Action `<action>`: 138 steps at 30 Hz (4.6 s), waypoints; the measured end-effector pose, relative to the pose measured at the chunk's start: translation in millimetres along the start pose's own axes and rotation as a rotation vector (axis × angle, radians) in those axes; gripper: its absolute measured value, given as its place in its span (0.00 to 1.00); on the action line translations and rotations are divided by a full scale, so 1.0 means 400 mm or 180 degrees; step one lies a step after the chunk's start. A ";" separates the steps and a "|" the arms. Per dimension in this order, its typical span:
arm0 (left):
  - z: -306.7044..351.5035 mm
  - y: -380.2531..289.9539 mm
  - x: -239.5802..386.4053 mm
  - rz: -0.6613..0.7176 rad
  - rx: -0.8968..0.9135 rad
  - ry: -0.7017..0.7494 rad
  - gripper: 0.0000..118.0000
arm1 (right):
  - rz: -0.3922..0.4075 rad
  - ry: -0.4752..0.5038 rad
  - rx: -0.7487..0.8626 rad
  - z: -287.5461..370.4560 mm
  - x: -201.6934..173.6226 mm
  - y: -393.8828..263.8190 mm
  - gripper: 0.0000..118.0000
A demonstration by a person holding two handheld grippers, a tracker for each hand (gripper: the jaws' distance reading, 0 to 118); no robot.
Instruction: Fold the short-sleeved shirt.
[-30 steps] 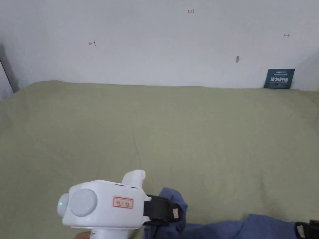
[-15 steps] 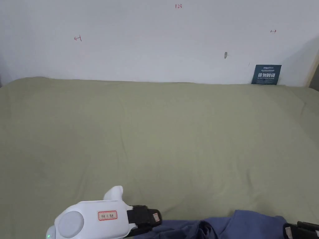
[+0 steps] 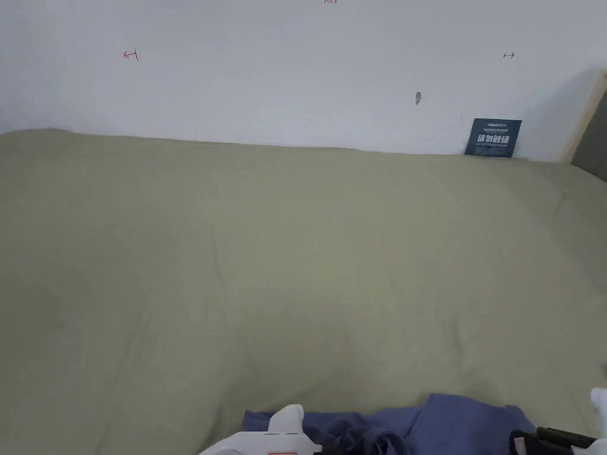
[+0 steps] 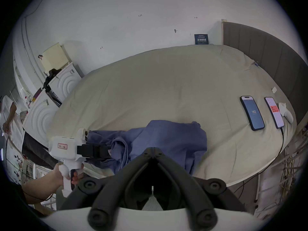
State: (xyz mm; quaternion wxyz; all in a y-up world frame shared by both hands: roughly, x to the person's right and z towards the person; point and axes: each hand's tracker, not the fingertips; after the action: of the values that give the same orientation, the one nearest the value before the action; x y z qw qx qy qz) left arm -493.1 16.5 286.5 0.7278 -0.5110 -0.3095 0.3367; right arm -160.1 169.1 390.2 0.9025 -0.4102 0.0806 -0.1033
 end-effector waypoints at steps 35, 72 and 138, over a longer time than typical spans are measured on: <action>0.477 0.129 -0.176 0.0804 0.1077 0.0236 0.13 | 0.0048 0.0024 -0.0015 -0.006 -0.001 0.048 0.00; 0.341 0.169 -0.030 0.0020 0.0645 0.0398 0.32 | 0.0174 0.0129 -0.0225 -0.079 -0.052 0.039 0.00; 0.907 0.348 -0.350 -0.0335 0.0475 0.1032 0.31 | -0.0720 0.2180 -0.0212 -0.446 -0.220 0.118 0.00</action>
State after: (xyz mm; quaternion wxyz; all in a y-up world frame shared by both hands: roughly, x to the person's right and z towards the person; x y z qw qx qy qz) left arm -887.2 132.8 242.9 0.8207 -0.4862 -0.1886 0.2334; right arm -280.3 92.6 243.8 0.7922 -0.3873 0.3356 -0.3312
